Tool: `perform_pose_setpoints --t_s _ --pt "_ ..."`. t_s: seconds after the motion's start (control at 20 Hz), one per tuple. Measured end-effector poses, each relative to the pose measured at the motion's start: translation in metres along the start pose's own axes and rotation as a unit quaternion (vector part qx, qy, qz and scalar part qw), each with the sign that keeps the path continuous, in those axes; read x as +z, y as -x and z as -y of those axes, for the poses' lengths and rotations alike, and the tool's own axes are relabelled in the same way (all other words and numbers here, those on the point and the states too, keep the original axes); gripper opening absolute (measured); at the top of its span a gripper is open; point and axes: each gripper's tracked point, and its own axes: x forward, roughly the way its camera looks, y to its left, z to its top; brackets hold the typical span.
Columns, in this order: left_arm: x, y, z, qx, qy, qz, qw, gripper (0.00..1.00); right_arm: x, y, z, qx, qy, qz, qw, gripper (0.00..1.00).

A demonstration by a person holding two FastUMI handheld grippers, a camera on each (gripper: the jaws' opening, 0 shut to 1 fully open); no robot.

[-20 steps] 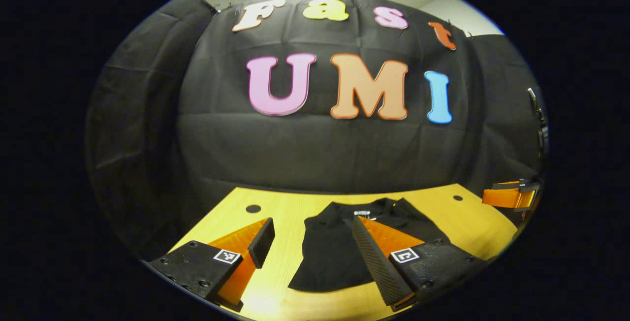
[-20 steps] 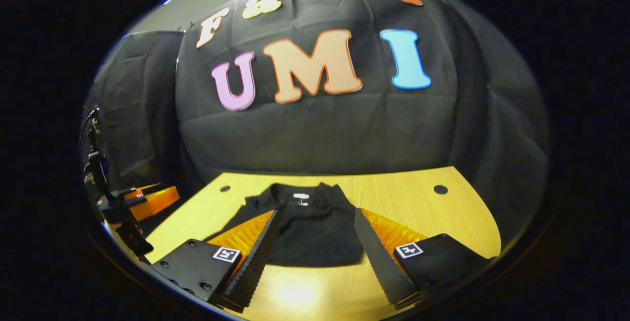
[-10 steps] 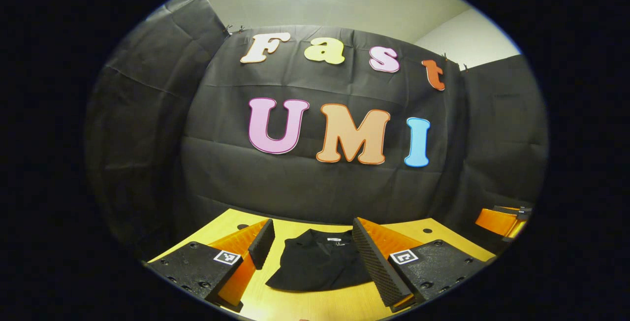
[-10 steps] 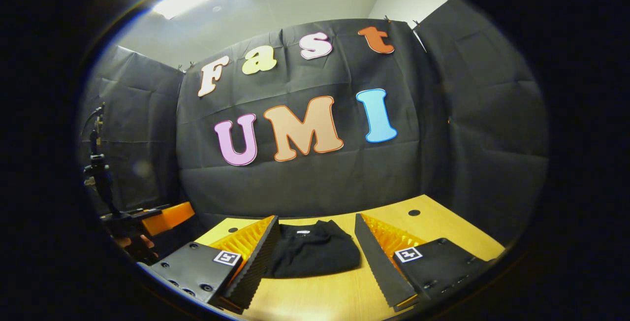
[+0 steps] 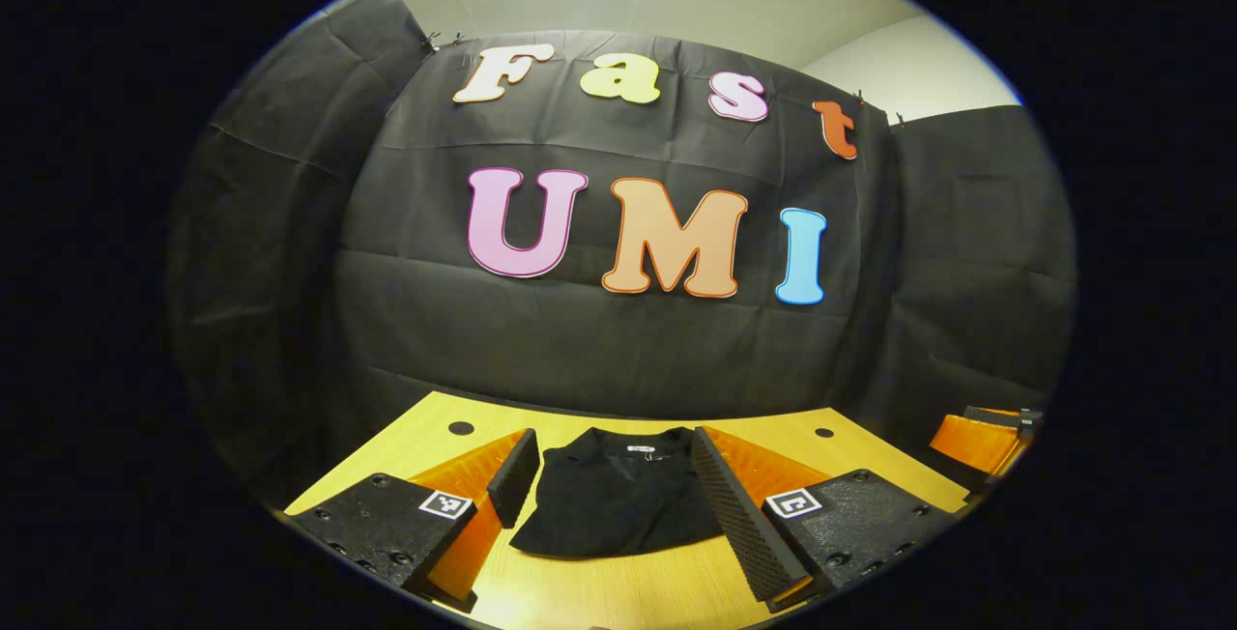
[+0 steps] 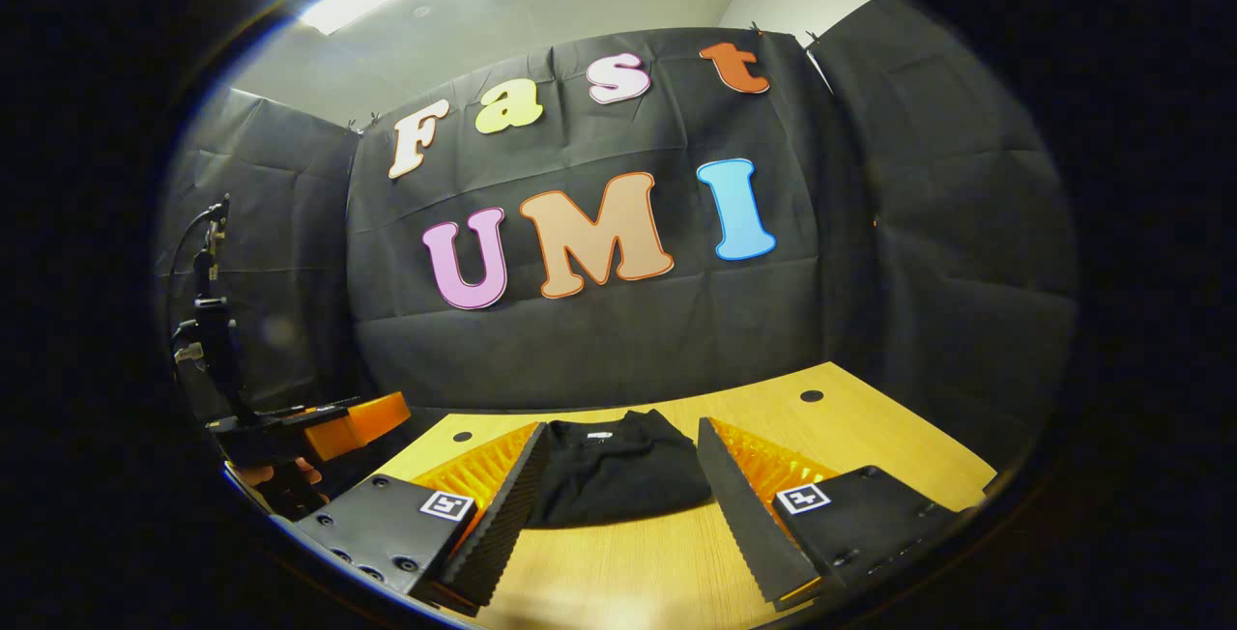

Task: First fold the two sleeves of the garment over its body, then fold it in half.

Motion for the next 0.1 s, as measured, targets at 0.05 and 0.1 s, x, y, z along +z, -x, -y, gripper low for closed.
perform_pose_setpoints --t_s 0.05,0.1 --pt "-0.0028 0.0001 -0.0029 0.002 0.002 -0.004 1.0 0.94 -0.0032 -0.0004 0.0 -0.002 -0.002 -0.003 1.0 0.97" --pt "-0.0052 -0.0007 -0.0056 0.004 0.004 -0.008 1.0 0.94 -0.0045 -0.0005 0.001 -0.003 -0.003 -0.004 1.0 0.92"
